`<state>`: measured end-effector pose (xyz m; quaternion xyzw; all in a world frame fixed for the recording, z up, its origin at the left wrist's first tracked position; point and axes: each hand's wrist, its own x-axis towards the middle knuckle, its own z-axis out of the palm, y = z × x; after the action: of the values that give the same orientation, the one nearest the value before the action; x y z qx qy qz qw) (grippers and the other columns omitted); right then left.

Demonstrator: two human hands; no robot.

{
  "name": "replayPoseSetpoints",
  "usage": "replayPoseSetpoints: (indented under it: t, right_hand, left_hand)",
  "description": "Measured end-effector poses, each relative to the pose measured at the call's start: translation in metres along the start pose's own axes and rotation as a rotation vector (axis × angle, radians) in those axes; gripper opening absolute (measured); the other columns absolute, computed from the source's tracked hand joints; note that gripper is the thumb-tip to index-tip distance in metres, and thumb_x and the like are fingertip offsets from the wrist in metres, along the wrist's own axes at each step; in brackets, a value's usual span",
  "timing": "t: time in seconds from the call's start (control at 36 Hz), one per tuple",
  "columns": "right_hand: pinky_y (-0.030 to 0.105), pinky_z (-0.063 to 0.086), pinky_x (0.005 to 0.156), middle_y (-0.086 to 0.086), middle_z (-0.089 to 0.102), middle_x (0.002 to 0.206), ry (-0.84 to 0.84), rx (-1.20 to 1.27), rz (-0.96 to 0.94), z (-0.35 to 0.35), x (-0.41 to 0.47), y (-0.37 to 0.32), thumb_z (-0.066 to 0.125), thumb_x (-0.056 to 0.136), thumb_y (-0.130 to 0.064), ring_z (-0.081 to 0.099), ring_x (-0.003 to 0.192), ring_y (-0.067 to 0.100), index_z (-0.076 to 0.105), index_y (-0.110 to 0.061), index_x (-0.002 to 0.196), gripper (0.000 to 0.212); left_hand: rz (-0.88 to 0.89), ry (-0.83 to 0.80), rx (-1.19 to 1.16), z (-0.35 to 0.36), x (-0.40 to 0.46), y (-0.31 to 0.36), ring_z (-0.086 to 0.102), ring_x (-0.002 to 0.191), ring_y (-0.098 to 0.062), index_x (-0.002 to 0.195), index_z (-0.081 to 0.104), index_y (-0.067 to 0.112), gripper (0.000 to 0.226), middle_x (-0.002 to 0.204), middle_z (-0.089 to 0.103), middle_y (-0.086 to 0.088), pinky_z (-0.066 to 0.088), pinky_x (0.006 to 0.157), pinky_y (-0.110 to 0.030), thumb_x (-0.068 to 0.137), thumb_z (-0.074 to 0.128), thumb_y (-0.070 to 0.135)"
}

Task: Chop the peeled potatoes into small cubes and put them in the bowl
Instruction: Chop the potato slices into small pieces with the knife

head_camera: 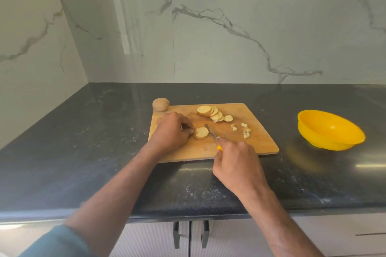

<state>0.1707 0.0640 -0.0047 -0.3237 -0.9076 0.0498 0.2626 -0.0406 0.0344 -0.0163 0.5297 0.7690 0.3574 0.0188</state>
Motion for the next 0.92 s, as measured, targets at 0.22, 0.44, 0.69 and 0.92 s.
replayPoseSetpoints:
  t: [0.22,0.44,0.69,0.92]
  right_hand:
    - [0.017,0.04,0.057,0.003,0.073,0.081,0.014,0.026,0.017,-0.003,-0.002,-0.001,0.058,0.092,-0.018,0.068,0.07,0.018,0.067,-0.017,0.126,0.035]
    - [0.029,0.054,0.066,0.006,0.075,0.086,0.065,0.034,0.041,0.002,0.003,-0.003,0.057,0.09,-0.016,0.07,0.075,0.024,0.066,-0.017,0.126,0.037]
    - [0.02,0.041,0.062,0.005,0.073,0.091,0.063,0.072,0.044,0.007,0.015,-0.012,0.057,0.095,-0.019,0.06,0.072,0.018,0.065,-0.016,0.126,0.032]
    - [0.025,0.041,0.06,0.006,0.07,0.087,0.025,0.028,0.063,0.01,0.02,-0.016,0.06,0.091,-0.017,0.045,0.067,0.018,0.067,-0.015,0.117,0.027]
  left_hand:
    - [0.041,-0.032,-0.058,-0.004,-0.009,0.005,0.061,0.085,-0.01,0.102,0.078,0.025,0.02,0.089,0.07,0.013,0.051,0.088,-0.047,0.087,0.079,0.038]
    - [0.043,-0.035,-0.011,-0.001,-0.007,0.008,0.054,0.078,-0.001,0.107,0.077,0.03,0.046,0.085,0.063,0.018,0.05,0.089,-0.049,0.075,0.077,0.063]
    - [0.024,0.005,0.061,0.006,-0.005,0.016,0.057,0.09,-0.014,0.098,0.079,0.027,0.027,0.091,0.066,0.013,0.047,0.09,-0.05,0.08,0.08,0.046]
    - [-0.019,0.0,0.049,0.007,-0.003,0.018,0.058,0.082,-0.015,0.082,0.076,0.016,0.041,0.08,0.068,0.006,0.051,0.084,-0.048,0.069,0.065,0.054]
